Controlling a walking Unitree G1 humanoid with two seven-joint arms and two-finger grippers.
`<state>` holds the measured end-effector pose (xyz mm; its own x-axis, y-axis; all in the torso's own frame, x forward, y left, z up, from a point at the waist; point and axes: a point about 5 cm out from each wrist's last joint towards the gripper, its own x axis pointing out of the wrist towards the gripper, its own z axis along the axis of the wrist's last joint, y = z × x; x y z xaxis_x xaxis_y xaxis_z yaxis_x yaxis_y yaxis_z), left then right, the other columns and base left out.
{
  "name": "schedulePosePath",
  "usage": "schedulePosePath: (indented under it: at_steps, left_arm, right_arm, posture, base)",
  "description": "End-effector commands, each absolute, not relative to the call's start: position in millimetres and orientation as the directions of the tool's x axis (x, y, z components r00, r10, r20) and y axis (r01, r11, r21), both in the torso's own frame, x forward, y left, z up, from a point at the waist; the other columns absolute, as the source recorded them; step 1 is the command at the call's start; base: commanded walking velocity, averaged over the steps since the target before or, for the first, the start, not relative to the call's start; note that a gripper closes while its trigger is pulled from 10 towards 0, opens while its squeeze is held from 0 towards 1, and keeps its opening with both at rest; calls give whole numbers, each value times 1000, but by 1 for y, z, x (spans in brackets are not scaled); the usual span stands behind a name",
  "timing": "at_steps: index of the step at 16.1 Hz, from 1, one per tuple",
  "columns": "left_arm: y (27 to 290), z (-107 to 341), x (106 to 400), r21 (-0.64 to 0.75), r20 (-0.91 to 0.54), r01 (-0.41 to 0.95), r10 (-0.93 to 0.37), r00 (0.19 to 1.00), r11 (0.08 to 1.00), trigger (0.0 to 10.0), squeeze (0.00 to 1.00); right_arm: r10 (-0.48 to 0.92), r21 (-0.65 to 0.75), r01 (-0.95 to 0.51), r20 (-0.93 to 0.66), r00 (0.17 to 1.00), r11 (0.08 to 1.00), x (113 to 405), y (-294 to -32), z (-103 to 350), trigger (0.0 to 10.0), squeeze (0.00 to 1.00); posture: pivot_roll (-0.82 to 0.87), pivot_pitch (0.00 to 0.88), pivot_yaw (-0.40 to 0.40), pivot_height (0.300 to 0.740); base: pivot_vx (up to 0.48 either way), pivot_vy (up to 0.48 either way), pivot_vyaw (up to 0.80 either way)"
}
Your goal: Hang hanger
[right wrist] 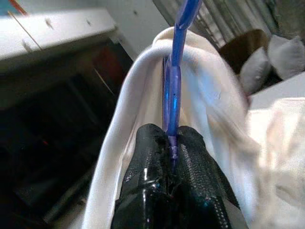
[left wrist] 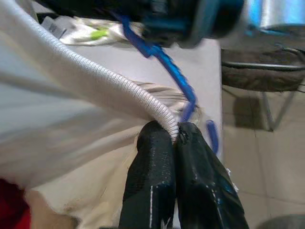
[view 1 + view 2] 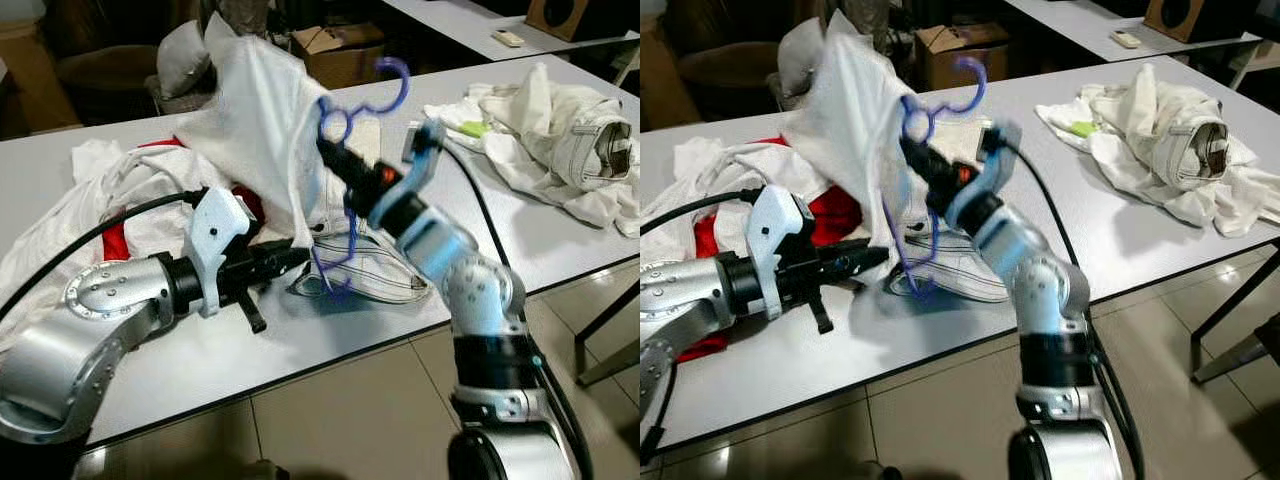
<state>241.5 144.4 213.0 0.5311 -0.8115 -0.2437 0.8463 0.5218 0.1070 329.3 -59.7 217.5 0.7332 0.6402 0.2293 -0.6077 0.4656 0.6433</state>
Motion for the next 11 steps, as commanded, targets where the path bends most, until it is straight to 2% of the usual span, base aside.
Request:
schedulePosePath:
  at_steps: [1,4,7,9,11]
  left_arm:
    - [140,216,233,93,-258,884,-846,466,458,0,0]
    - [134,230,225,18,-166,916,-903,397,400,0,0]
    - [126,238,224,-35,-75,928,-927,367,370,0,0]
    - [115,241,218,-103,-13,949,-954,299,298,0,0]
    - [115,224,217,-99,-153,938,-936,316,333,0,0]
  right_arm:
    - [636,683,-590,234,735,431,331,-59,220,10000,0]
    - [619,744,-551,240,748,377,334,-56,219,10000,0]
    - [597,780,-526,252,761,341,337,-55,218,10000,0]
    - [560,825,-484,263,786,292,340,-56,219,10000,0]
    - [545,854,-469,288,787,225,341,-55,222,10000,0]
  posture:
    - [-12,0,28,740]
    - [-4,0,20,740]
    - [-2,0,17,740]
    - [-3,0,18,740]
    - [-4,0,22,740]
  base:
    - [0,0,0]
    - [0,0,0]
    - [0,0,0]
    - [0,0,0]
    - [0,0,0]
